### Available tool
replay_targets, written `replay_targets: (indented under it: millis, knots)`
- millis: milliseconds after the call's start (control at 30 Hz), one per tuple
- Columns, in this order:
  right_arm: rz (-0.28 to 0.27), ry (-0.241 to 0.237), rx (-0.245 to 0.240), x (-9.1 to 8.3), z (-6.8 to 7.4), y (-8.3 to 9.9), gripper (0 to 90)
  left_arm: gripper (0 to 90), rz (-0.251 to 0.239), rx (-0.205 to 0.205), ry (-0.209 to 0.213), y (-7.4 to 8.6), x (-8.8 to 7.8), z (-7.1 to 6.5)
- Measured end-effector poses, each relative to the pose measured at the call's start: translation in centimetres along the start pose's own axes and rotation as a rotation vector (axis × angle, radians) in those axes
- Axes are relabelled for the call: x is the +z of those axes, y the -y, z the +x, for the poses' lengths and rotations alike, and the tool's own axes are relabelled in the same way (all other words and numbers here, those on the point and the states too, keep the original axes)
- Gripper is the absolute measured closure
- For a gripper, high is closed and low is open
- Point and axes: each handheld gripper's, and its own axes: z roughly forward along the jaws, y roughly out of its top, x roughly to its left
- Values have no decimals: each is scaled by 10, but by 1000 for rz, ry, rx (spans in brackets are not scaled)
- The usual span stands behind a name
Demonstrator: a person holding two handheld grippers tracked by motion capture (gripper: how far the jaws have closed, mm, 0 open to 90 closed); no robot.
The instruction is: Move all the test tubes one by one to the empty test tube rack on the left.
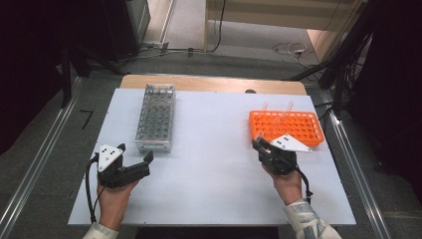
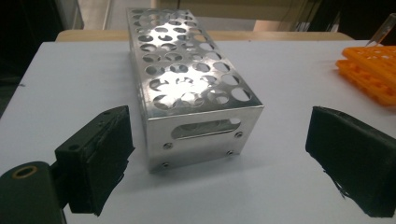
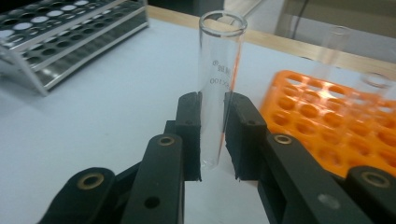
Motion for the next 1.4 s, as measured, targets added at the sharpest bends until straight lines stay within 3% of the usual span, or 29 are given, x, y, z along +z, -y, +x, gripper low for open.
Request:
replay_targets:
  millis: [200,567,800,1067,1300,1400]
  knots:
    - [21,-75,-60,16,30,-5,738,80,14,-21,68,-5,4,-5]
    - [55,-182,-144,40,76,-10,738,129,-15,42,101,-15,8,-30]
    - [62,-249,-191,52,100,-21,738,187,-4,50,188,-21,16,-48]
    - [70,-308,-228,67,128,-29,738,329,-19,128,266,-22,23,-68]
    - [76,-339,-236,76,143,-36,737,490,-29,150,297,-24,29,-71]
    - [72,-354,-246,78,146,-39,738,588,-19,167,291,-24,32,-72]
